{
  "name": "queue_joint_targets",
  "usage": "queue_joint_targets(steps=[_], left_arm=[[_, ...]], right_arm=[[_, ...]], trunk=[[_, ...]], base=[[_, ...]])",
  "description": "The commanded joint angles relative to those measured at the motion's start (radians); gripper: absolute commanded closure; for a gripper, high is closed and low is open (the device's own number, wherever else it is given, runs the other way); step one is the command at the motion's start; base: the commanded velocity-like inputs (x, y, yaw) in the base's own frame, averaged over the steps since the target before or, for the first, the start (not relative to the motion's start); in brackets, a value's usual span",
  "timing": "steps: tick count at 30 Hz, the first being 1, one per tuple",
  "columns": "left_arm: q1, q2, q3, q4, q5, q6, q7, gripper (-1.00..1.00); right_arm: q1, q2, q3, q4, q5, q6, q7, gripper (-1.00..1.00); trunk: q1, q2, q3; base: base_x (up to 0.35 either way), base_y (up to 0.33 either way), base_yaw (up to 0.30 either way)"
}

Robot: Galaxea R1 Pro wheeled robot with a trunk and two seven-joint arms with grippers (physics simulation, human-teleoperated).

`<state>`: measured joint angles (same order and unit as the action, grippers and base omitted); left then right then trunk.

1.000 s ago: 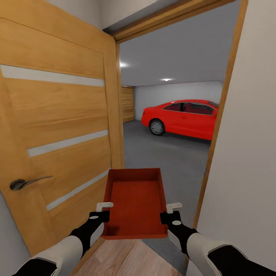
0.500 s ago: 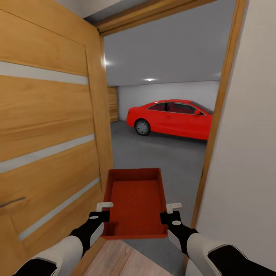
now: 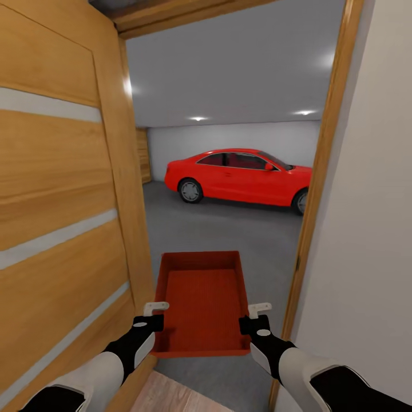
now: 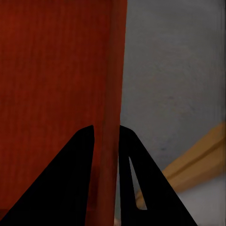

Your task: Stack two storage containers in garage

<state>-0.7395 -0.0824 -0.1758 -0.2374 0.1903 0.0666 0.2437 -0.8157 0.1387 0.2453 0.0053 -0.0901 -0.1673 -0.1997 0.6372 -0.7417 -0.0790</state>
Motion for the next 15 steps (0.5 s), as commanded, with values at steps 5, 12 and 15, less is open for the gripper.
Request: queue_joint_targets(steps=[5,12,15], left_arm=[[0.0,0.049,0.012,0.001,0.012,0.007,0.028,1.0],[0.0,0.049,0.012,0.001,0.012,0.007,0.028,1.0],[0.0,0.049,0.012,0.001,0.012,0.007,0.028,1.0]], right_arm=[[-0.002,0.001,-0.029,-0.002,-0.007,-0.011,-0.023,1.0],[-0.002,-0.001,-0.029,-0.002,-0.007,-0.011,-0.023,1.0],[-0.002,-0.001,-0.029,-0.002,-0.007,-0.011,-0.024,1.0]], trunk=[[0.001,-0.001,-0.002],[0.001,-0.001,-0.002],[0.001,-0.001,-0.002]], base=[[0.249,0.222,-0.22],[0.249,0.222,-0.03],[0.249,0.222,-0.143]])
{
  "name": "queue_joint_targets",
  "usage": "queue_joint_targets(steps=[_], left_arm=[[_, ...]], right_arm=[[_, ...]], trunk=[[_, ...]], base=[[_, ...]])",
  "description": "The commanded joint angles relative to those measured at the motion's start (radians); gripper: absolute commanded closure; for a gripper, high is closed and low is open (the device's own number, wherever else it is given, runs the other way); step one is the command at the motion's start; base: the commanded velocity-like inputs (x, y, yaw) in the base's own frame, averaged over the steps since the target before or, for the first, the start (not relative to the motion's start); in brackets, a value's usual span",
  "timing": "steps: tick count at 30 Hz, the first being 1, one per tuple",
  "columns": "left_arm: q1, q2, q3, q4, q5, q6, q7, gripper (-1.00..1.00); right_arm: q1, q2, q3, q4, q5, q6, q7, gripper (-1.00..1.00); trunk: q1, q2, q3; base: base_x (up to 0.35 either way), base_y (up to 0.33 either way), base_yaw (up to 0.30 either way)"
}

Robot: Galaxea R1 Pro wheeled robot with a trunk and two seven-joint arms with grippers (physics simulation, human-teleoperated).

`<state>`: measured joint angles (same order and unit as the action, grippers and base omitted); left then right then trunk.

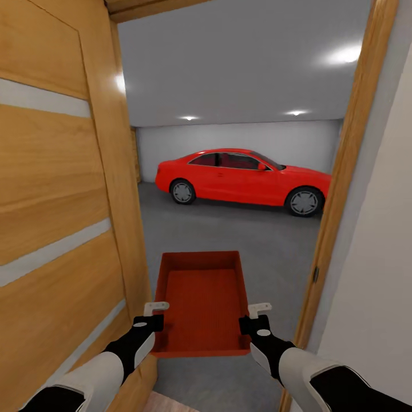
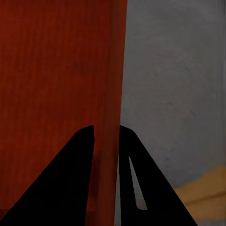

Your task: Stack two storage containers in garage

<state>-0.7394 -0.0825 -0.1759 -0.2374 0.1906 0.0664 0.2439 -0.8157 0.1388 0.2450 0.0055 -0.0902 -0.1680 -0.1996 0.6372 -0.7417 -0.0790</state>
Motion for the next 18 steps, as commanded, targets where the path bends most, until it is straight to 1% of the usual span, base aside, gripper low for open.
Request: queue_joint_targets(steps=[1,18], left_arm=[[0.0,0.049,0.012,0.001,0.012,0.007,0.028,1.0],[0.0,0.049,0.012,0.003,0.012,0.007,0.028,1.0]], right_arm=[[-0.002,-0.001,-0.029,-0.002,-0.006,-0.01,-0.024,1.0],[-0.002,0.0,-0.029,-0.002,-0.007,-0.01,-0.024,1.0]], trunk=[[0.001,-0.001,-0.002],[0.001,-0.001,-0.002]], base=[[0.249,0.222,-0.224],[0.249,0.222,-0.28]])
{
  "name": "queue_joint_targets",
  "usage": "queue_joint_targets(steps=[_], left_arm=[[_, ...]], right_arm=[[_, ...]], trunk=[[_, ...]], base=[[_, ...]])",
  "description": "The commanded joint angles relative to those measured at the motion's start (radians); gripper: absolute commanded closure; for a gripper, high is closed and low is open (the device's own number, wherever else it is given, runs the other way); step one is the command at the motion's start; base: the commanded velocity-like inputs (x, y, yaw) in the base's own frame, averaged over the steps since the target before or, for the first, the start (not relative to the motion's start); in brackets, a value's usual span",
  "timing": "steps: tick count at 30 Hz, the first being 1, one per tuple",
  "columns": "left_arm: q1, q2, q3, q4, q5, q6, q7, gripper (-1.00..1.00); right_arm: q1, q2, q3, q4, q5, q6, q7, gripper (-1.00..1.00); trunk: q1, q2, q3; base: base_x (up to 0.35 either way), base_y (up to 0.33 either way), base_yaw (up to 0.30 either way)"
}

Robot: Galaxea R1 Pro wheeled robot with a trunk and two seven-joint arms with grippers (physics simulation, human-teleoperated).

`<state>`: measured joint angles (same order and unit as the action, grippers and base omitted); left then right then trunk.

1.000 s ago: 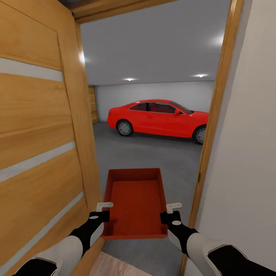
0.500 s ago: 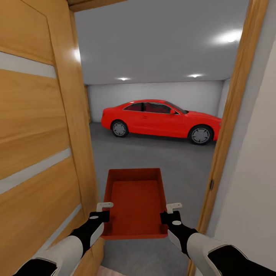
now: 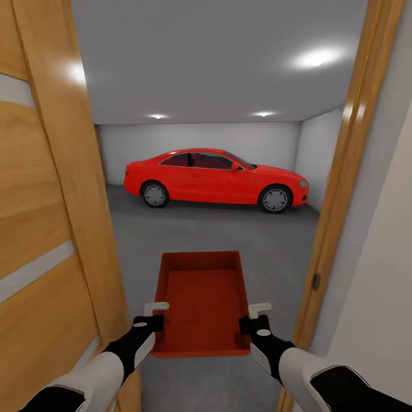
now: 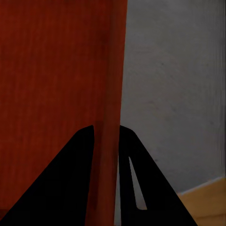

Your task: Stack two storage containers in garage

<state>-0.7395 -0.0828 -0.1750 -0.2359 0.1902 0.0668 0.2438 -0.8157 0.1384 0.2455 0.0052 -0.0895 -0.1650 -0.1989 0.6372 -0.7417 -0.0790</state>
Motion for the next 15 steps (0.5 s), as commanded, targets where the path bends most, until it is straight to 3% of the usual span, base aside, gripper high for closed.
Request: queue_joint_targets(steps=[1,9,15], left_arm=[[0.0,0.049,0.011,0.001,0.012,0.007,0.028,1.0],[0.0,0.049,0.011,0.001,0.012,0.007,0.028,1.0],[0.0,0.049,0.011,0.0,0.012,0.006,0.028,1.0]], right_arm=[[-0.002,0.0,-0.029,-0.002,-0.007,-0.013,-0.025,1.0],[-0.002,0.0,-0.029,-0.002,-0.007,-0.013,-0.025,1.0],[-0.002,0.0,-0.029,-0.002,-0.007,-0.013,-0.023,1.0]], trunk=[[0.001,-0.001,-0.002],[0.001,-0.001,-0.002],[0.001,-0.001,-0.002]], base=[[0.25,0.222,-0.284],[0.249,0.221,-0.264],[0.066,0.053,-0.033]])
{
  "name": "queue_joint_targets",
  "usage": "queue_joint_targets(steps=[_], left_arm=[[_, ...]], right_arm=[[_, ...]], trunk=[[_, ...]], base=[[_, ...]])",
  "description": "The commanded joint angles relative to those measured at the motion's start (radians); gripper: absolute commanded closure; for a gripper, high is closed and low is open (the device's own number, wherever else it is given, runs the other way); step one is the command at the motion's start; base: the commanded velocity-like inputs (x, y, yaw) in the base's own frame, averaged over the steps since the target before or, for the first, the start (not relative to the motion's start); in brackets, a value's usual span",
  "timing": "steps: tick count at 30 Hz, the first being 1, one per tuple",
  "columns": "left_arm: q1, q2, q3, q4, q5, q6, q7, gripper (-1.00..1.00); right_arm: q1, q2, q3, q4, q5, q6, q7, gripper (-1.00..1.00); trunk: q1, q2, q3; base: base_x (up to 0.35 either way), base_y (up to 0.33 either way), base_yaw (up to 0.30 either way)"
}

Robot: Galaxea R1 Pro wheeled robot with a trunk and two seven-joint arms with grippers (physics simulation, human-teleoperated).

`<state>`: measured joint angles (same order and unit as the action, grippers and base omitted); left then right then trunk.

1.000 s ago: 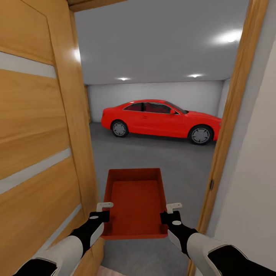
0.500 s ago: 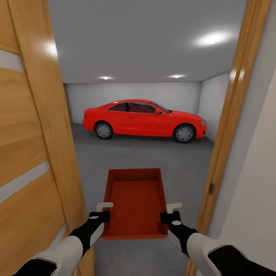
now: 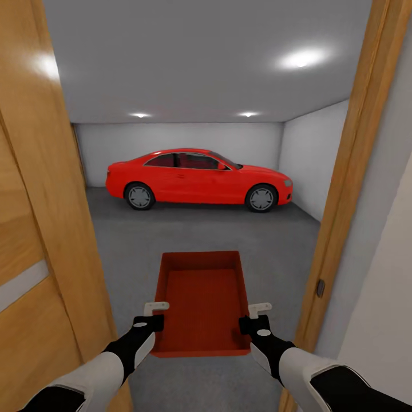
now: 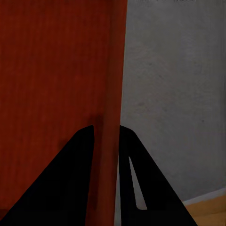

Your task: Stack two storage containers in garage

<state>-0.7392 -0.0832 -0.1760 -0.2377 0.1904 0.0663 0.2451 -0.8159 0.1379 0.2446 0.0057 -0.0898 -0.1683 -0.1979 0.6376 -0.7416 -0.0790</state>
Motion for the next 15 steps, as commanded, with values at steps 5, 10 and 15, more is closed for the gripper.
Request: queue_joint_targets(steps=[5,10,15], left_arm=[[0.0,0.049,0.012,0.0,0.012,0.007,0.027,1.0],[0.0,0.049,0.012,0.0,0.012,0.007,0.027,1.0],[0.0,0.049,0.012,0.0,0.012,0.007,0.027,1.0]], right_arm=[[-0.002,0.0,-0.028,-0.003,-0.007,-0.01,-0.024,1.0],[-0.002,0.0,-0.028,-0.003,-0.007,-0.008,-0.025,1.0],[-0.002,0.0,-0.028,-0.003,-0.007,-0.009,-0.025,1.0]], trunk=[[0.0,-0.001,-0.002],[0.0,-0.001,-0.002],[0.0,-0.001,-0.002]], base=[[0.004,0.003,-0.002],[0.0,0.0,0.0],[0.0,0.0,0.0]])
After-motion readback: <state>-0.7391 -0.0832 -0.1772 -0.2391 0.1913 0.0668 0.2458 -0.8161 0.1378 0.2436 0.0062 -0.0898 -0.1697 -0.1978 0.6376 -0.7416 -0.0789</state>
